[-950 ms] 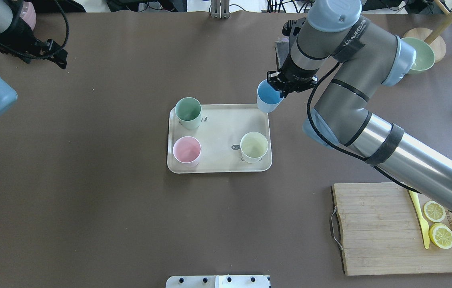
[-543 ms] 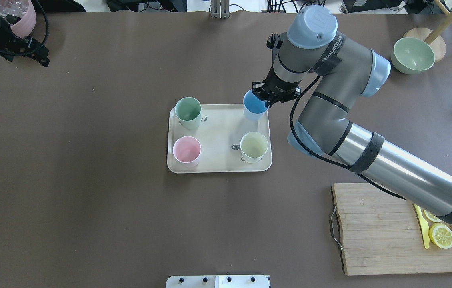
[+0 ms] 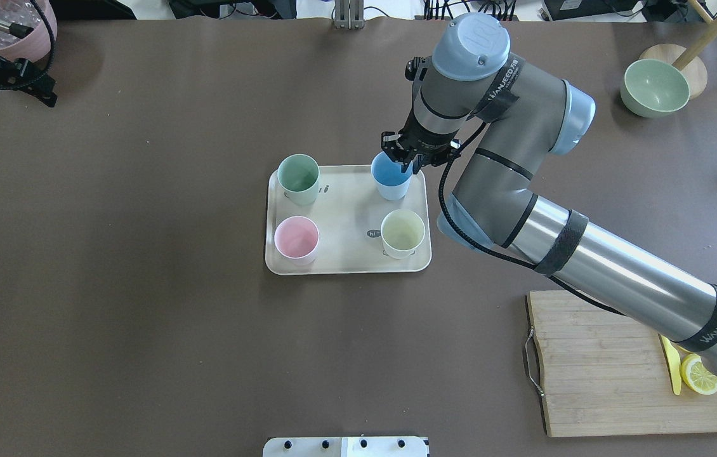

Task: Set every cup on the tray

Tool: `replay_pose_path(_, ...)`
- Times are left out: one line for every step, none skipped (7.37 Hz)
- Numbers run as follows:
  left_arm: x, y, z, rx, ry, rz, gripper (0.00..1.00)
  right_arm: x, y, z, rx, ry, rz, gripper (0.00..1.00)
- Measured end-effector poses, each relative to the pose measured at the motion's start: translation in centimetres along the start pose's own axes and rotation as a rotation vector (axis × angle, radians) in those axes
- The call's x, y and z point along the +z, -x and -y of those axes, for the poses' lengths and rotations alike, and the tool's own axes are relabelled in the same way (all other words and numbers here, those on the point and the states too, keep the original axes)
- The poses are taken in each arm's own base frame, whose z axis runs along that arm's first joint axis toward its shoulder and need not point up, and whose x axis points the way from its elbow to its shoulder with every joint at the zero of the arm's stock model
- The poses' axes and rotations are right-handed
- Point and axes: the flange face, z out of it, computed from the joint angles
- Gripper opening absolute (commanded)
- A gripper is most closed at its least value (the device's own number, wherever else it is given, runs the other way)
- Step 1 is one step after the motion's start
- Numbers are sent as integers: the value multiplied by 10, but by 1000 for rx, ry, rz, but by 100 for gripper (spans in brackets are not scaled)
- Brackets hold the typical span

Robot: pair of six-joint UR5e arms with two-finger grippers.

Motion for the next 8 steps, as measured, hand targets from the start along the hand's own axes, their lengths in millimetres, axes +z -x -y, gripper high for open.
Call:
replay_pose_path(-1,2,-1,-3,1,-6,98,-7,4,4,29,-2,8,100)
replay_pose_path(-4,5,-3,-7,5,-21,98,-27,-1,17,58,4,25,100)
replay_pose_path(-10,7,-5,-9,1,-34,98,-64,-17,34,90,21,45,100)
replay_pose_path(-18,10,-11,-8,-8,-39,98,-105,-48,43,100,35,49,100)
replay_pose_path(-27,20,-20,6,-22,-39,98,-137,-101,40,73,39,31,100)
replay_pose_path(-38,37,-34,22,-37,-31,98,-161,-172,33,27,30,-2,100)
replay_pose_path(-51,59,-47,11,-50,-29,98,-177,-248,29,-12,24,-35,100)
replay_pose_path(-64,85,-59,0,-67,-41,98,-186,-323,22,-53,35,-58,100)
